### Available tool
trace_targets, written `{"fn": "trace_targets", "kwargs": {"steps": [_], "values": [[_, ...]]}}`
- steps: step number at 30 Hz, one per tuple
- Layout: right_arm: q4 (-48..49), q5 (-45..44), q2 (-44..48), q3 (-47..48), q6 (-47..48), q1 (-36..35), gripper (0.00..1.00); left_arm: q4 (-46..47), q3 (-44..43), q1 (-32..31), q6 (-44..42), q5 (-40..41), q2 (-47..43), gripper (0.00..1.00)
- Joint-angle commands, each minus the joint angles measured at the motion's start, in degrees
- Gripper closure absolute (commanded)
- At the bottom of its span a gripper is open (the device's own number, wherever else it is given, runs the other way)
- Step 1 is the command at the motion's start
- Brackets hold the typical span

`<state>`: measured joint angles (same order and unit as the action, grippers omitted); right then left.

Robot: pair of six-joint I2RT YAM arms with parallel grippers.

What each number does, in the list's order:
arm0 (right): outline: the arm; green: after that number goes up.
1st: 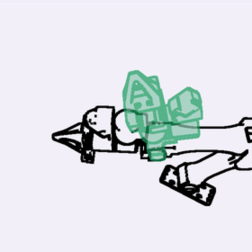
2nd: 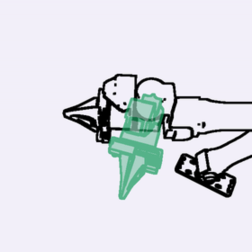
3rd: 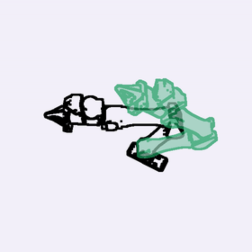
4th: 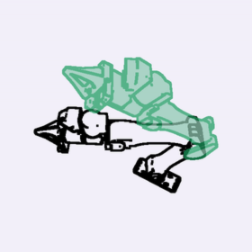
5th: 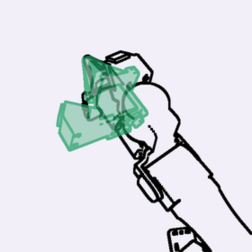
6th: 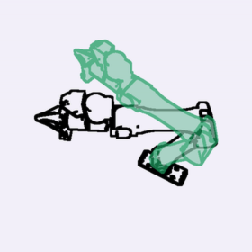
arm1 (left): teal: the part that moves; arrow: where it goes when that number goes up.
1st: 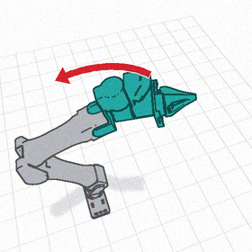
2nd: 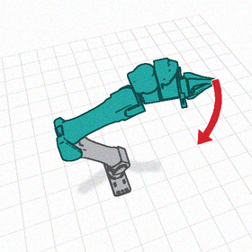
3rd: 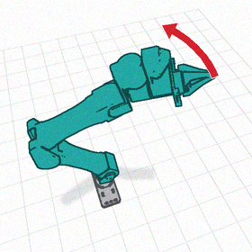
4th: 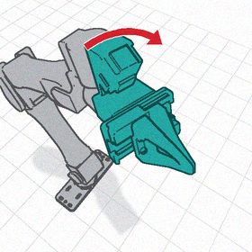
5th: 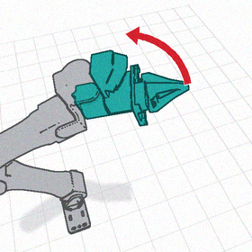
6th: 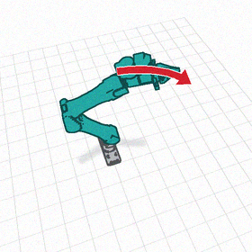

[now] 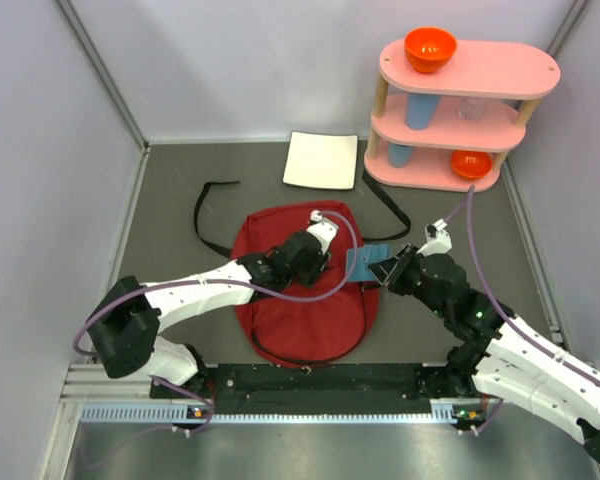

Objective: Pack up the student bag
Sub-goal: Place the personal item in the student bag.

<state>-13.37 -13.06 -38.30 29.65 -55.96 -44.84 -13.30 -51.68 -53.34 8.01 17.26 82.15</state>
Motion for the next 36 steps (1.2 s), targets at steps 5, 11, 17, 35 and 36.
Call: {"fn": "trace_targets", "kwargs": {"steps": [5, 11, 17, 35, 36], "values": [[0.45, -1.79, 0.95, 0.59, 0.51, 0.19, 0.87, 1.87, 0.88, 0.52, -0.89, 3.84, 1.96, 0.70], [0.27, -1.79, 0.77, 0.59, 0.33, 0.10, 0.87, 1.96, 0.62, 0.61, -0.89, 4.89, 1.96, 0.93], [0.18, -1.79, 0.95, 0.67, 0.51, 0.19, 0.87, 1.87, -0.35, 0.70, -1.24, 5.24, 0.56, 1.00], [11.68, 11.80, -4.30, 0.32, -1.76, 0.19, 0.91, -1.03, -2.19, 0.70, -1.95, 2.70, -10.43, 1.00], [12.91, 12.79, -5.11, 0.23, -2.65, 0.19, 0.93, -1.20, -2.28, 0.70, -1.86, 2.61, -10.52, 1.00]]}}
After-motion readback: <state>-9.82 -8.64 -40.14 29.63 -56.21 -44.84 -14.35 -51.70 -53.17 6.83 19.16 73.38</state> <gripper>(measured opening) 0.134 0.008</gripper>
